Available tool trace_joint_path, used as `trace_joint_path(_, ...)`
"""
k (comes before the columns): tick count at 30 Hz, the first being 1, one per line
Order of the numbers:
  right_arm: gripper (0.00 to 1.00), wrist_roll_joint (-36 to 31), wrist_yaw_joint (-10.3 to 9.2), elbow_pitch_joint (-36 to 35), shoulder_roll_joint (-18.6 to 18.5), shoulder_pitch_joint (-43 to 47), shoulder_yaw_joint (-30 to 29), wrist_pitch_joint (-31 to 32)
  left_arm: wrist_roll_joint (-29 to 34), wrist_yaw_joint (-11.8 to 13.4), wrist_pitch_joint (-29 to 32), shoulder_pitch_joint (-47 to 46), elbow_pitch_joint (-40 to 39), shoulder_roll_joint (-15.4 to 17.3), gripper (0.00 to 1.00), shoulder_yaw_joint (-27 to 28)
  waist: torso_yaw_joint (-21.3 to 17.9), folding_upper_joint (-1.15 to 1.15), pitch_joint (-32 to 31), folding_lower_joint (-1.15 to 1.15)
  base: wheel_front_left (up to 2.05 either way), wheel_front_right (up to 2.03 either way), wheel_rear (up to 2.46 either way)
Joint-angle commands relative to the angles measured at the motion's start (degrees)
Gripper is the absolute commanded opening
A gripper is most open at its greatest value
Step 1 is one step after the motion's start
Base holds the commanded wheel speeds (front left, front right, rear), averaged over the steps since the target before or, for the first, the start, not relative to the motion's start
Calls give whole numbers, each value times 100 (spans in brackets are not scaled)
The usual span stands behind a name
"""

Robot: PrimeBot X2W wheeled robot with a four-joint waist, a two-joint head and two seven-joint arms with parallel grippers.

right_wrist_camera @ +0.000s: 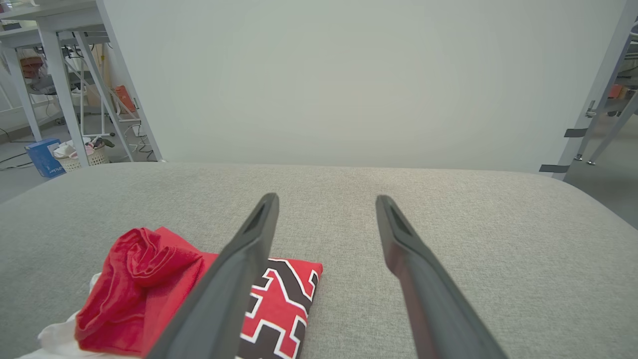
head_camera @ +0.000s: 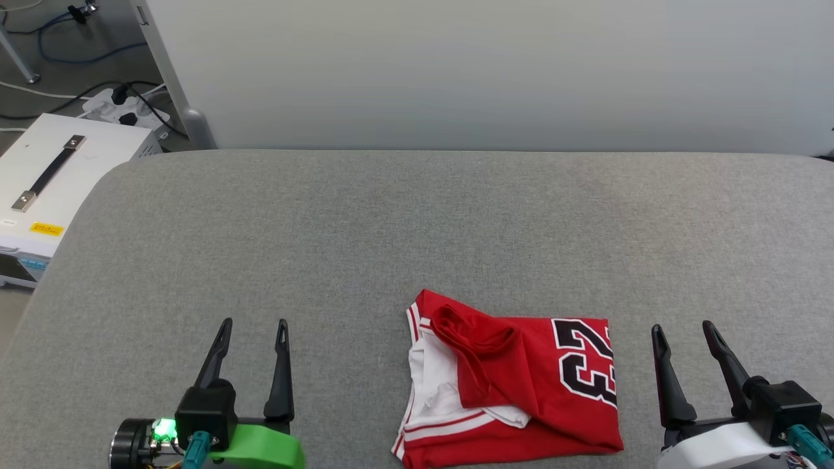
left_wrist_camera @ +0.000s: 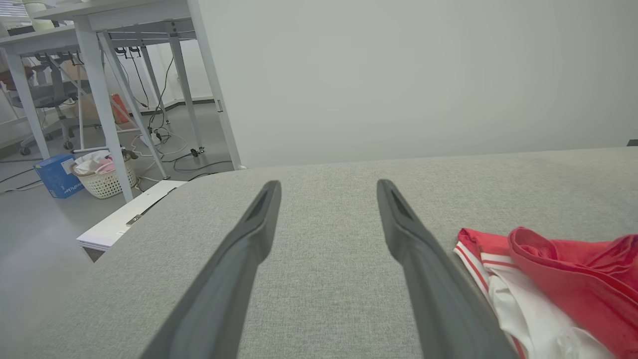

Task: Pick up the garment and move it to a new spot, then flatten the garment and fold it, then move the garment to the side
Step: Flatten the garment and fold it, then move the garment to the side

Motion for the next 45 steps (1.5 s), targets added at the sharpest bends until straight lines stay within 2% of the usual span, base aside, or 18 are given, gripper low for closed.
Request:
trace_joint_path(1,100,-56,-4,30,20,71,9,-42,-14,-9,-34,84,42,6,100,11,2,0,-1,0,0,0,0)
trace_joint_path(14,100,-205,-4,29,-38,-121,28,-42,-57,-27,-34,55,239,-8,100,79,16,0,58,0,0,0,0)
trace_joint_path(18,100,-137,-4,-73,-249,-588,-65,-42,-66,-36,-34,-18,261,-19,100,87,38,0,132,0,0,0,0)
trace_joint_path(21,100,73,-4,-28,-569,-1069,-16,80,-66,-40,-34,-66,266,-27,100,91,55,0,186,0,0,0,0)
trace_joint_path(24,100,587,-4,19,-952,-1549,67,689,-59,-48,-34,-105,270,-31,100,93,82,0,232,0,0,0,0)
trace_joint_path(29,100,1792,-4,-10,-1870,-2079,554,2588,-59,-56,-34,-157,261,-44,100,100,137,0,337,0,0,0,0)
trace_joint_path(35,100,3199,-4,-11,-2450,-2065,926,4335,-74,-55,-34,-261,242,-68,100,100,196,0,531,0,0,0,0)
trace_joint_path(40,100,4115,-4,167,-2636,-1743,1339,5300,-69,-71,-34,-441,243,-100,100,52,345,0,787,0,0,0,0)
trace_joint_path(45,100,4298,-4,410,-2519,-1701,1642,5509,-69,-83,-34,-550,235,-115,100,34,440,0,989,0,0,0,0)
